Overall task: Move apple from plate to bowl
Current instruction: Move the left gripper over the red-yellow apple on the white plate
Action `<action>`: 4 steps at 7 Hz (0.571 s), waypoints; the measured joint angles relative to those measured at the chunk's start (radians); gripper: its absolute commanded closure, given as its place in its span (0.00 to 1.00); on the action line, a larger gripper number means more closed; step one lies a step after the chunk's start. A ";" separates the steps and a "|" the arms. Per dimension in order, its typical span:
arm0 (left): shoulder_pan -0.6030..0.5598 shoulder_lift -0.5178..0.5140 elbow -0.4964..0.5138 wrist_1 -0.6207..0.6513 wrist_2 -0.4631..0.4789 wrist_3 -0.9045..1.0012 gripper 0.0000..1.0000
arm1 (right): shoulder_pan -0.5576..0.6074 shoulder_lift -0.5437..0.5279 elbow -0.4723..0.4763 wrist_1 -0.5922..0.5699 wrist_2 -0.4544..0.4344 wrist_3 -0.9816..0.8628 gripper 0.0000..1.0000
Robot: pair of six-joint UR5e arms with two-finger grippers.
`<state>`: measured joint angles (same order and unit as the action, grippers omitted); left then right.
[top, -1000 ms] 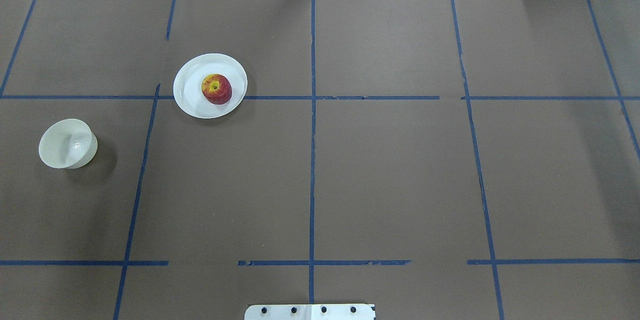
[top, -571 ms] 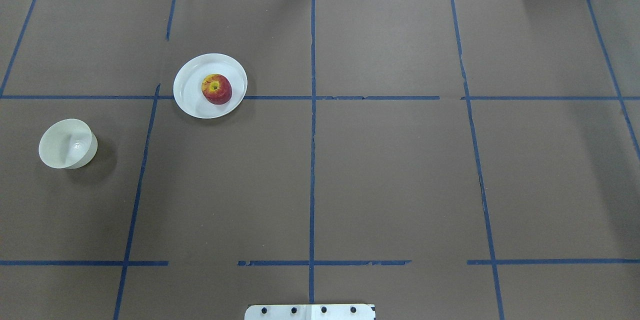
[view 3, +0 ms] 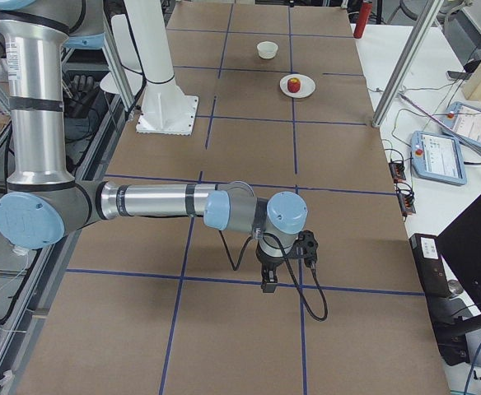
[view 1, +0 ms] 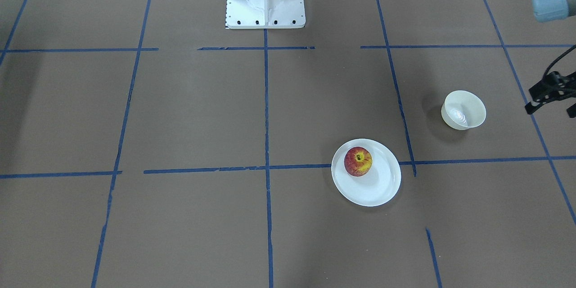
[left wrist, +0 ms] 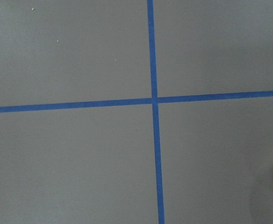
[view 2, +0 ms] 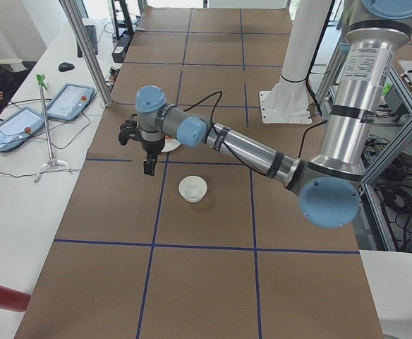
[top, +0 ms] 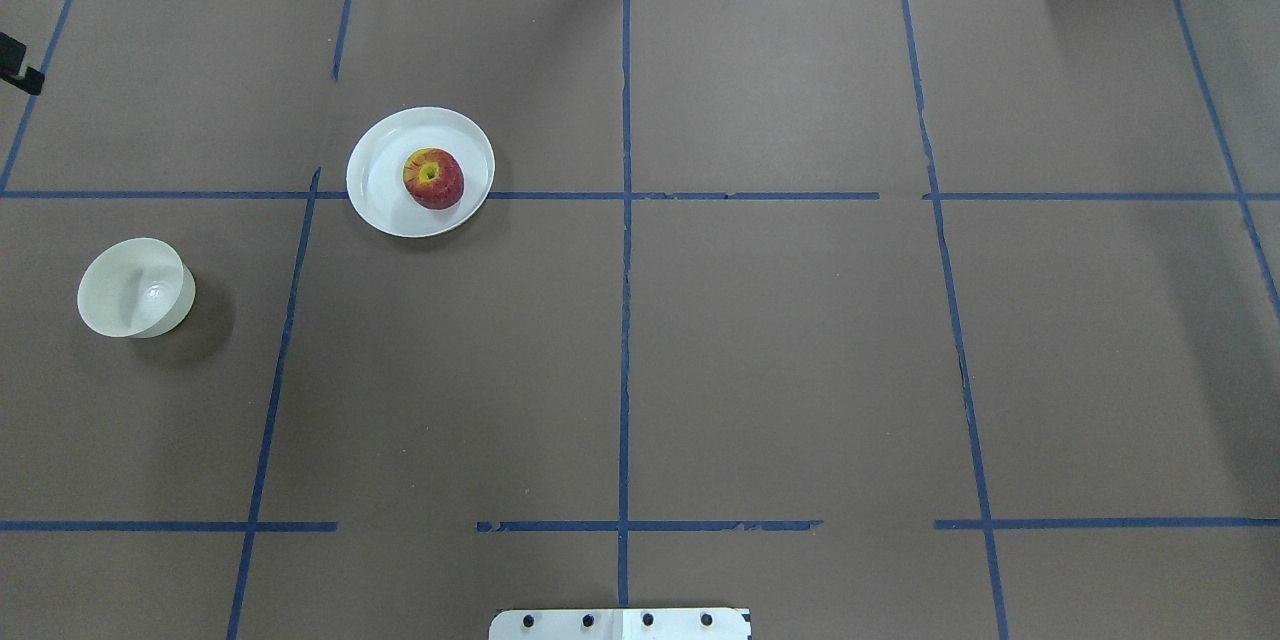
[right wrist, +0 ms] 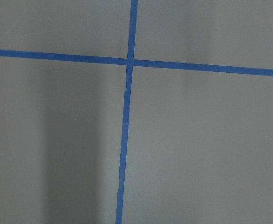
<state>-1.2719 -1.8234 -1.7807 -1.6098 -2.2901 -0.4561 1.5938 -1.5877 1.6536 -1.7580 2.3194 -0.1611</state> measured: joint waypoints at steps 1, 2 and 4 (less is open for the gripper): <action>0.090 -0.076 0.010 0.015 0.048 -0.113 0.00 | 0.000 0.000 0.000 0.000 0.000 0.000 0.00; 0.171 -0.159 0.038 0.047 0.083 -0.193 0.00 | 0.000 0.000 0.000 0.000 0.000 0.000 0.00; 0.277 -0.309 0.129 0.080 0.104 -0.320 0.00 | 0.000 0.000 0.000 0.000 0.000 0.000 0.00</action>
<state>-0.9953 -2.1320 -1.6514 -1.5294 -2.1857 -0.7763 1.5938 -1.5877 1.6536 -1.7579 2.3194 -0.1611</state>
